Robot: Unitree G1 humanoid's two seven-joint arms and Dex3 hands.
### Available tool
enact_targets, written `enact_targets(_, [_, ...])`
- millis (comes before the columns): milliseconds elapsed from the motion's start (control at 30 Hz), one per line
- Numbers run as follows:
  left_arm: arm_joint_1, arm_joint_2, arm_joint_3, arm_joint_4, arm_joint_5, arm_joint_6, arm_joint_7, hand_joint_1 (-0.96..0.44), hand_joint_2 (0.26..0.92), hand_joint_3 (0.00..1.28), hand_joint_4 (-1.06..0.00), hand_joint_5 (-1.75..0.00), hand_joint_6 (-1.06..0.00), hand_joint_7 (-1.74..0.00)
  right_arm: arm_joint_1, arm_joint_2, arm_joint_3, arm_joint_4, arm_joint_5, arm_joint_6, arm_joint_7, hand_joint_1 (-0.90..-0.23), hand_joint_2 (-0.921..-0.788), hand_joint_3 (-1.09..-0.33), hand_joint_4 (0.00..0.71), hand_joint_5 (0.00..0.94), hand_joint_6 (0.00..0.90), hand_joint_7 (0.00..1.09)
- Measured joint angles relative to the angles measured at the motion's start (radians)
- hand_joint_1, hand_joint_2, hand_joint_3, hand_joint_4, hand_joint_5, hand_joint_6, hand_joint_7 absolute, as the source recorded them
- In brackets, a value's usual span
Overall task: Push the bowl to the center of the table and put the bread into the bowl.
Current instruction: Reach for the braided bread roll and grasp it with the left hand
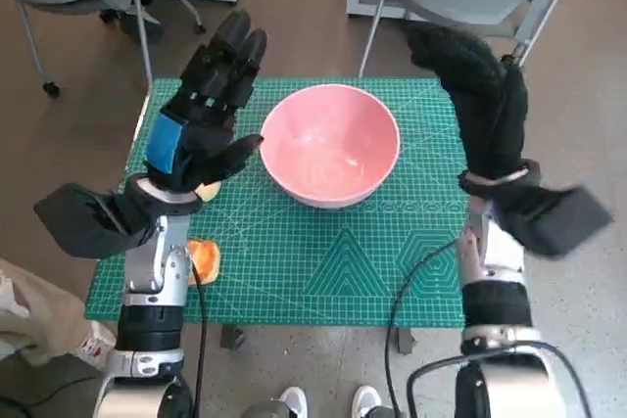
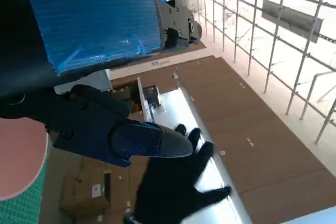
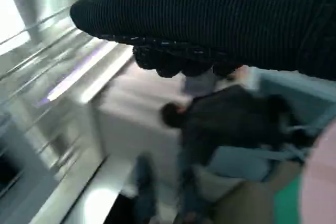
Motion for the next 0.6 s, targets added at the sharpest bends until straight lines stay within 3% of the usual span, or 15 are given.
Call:
enact_targets(233, [0.000, 0.000, 0.000, -0.028, -0.002, 0.007, 0.001, -0.65, 0.921, 0.18, -0.05, 0.00, -0.20, -0.04, 0.015, 0.000, 0.017, -0.040, 0.043, -0.004, 0.049, -0.653, -0.921, -0.892, 0.107, 0.019, 0.121, 0.14])
enact_targets(600, [0.001, 0.001, 0.001, -0.041, -0.006, 0.008, 0.000, -0.66, 0.921, 0.18, -0.05, 0.00, -0.20, -0.04, 0.036, 0.000, 0.026, -0.080, 0.059, 0.022, 0.056, -0.656, -0.921, -0.885, 0.105, 0.012, 0.109, 0.15])
